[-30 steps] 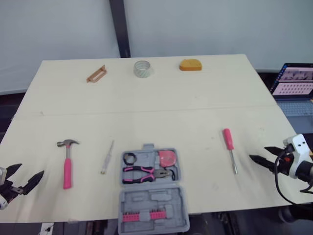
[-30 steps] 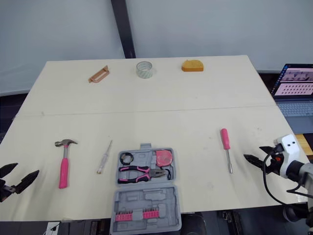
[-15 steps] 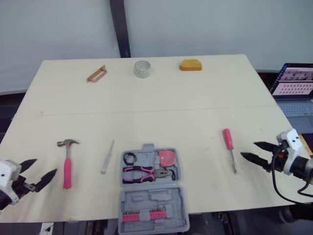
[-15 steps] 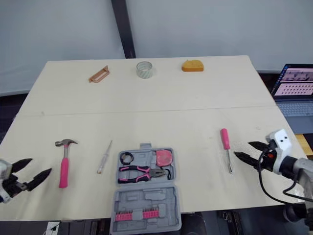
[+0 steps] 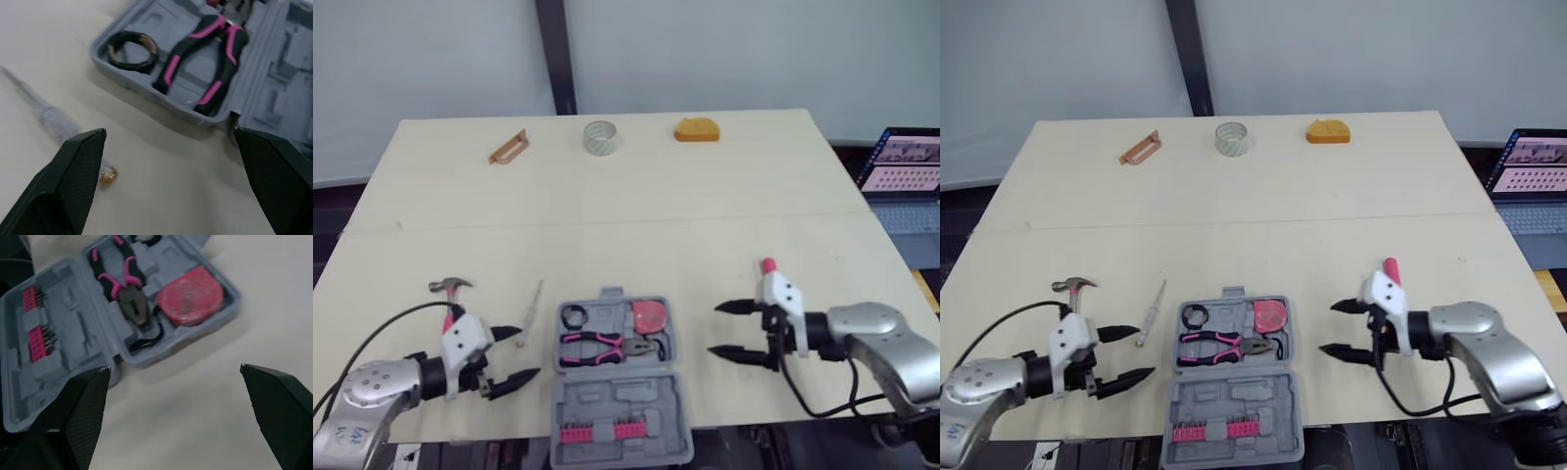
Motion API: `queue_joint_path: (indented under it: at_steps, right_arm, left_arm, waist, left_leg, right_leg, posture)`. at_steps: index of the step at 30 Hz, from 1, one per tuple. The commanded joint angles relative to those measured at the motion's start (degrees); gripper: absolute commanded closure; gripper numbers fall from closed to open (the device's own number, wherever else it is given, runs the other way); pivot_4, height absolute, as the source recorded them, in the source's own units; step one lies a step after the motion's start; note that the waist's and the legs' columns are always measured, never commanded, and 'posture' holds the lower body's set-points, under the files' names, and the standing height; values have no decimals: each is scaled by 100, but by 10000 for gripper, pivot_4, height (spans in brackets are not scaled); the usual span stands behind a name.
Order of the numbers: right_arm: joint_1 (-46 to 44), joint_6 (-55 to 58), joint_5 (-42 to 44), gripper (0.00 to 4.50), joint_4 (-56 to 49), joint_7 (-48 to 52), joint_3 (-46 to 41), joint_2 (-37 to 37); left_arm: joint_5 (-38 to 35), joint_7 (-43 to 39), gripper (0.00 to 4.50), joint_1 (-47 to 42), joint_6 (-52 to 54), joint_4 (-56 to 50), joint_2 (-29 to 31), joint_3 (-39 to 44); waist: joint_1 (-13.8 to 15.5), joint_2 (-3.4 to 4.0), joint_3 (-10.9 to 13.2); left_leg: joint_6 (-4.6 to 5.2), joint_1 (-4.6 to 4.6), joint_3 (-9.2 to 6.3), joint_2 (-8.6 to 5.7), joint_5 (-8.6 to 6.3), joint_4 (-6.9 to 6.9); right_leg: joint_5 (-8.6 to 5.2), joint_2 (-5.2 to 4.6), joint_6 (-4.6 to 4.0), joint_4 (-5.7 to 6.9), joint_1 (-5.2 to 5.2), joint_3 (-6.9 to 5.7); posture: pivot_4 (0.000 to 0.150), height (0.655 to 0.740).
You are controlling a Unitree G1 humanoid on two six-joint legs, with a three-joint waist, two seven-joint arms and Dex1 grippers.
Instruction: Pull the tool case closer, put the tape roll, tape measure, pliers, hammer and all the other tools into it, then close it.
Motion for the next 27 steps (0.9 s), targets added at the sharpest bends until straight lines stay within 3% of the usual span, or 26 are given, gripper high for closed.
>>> queue_joint_path:
  at_steps: [1, 7, 27]
  right_arm:
    - [-8, -224, -241, 13204, -151, 69, 329, 52]
    - [-189, -416, -681, 44279, 7, -15, 881, 246]
    - [-506, -472, -1246, 45000, 401, 9, 1521, 821]
  left_arm:
    - [202, -17, 12996, -69, -110, -93, 9, -277]
    - [378, 21, 43534, -72, -276, 115, -101, -569]
    - [675, 158, 44813, -318, -473, 415, -459, -1193]
  waist:
    - [3, 0, 0]
    - [0, 0, 0]
    - [8, 0, 0]
  left_leg:
    - [0, -1, 0, 0, 0, 3]
    - [0, -1, -2, 0, 0, 8]
    - [0, -4, -5, 0, 0, 17]
  right_leg:
    - [0, 0, 0, 1, 0, 0]
    - [0, 0, -1, 3, 0, 0]
    - [0, 0, -1, 7, 0, -2]
  posture:
    - [1500, 7400]
    - [1500, 7400]
    - [1500, 7400]
